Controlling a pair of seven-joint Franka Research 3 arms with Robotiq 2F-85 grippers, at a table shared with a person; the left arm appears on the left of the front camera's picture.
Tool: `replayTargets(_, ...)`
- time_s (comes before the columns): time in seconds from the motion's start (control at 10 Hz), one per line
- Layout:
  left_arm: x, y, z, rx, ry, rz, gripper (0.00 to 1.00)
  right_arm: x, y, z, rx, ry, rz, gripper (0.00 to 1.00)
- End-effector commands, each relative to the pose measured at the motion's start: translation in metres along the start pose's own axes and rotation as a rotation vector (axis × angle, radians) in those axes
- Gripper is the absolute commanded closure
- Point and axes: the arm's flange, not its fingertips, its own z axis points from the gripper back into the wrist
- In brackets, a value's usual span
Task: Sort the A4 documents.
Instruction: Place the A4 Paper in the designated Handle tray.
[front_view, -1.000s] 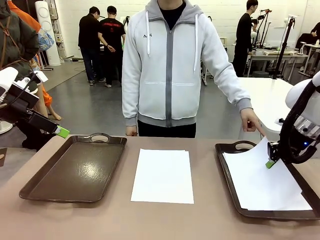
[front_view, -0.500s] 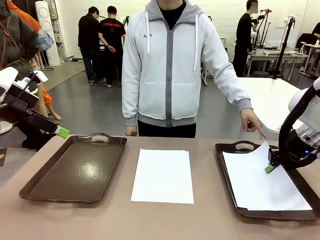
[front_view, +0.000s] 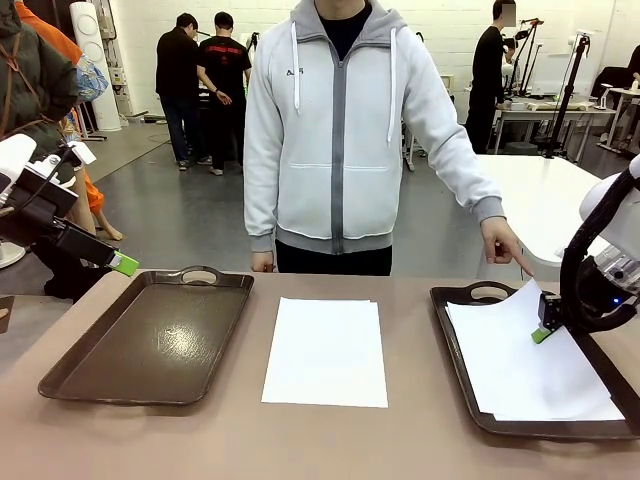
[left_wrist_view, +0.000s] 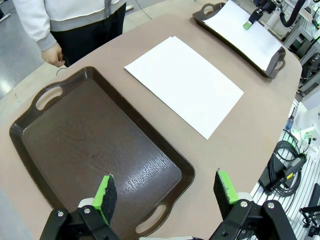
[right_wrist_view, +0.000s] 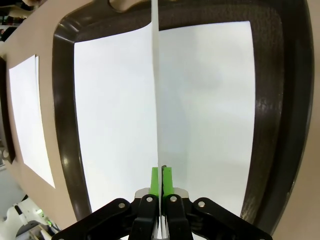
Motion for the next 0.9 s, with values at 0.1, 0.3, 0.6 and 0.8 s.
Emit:
replayTargets(0.1,-0.001,0.002,-0.001,-0.016,-0.010,-0.012,0.00,0.009,0.004,-0.005,-0.026,0.022,0.045,0.87)
replayTargets(0.3,-0.001,0.002,-0.001,-0.016,-0.010,-0.012,0.00,0.010,0.005,0.000,-0.068,0.029,0.042,0.67)
replayTargets(0.6,-0.001,0.002,-0.001,-0.016,-0.010,-0.012,0.00,0.007,0.007,0.013,-0.167,0.006,0.030,0.33)
replayTargets(0.8,-0.001,0.002,-0.001,-0.016,-0.010,-0.012,0.00,0.003,0.006,0.018,-0.200,-0.003,0.015,0.13)
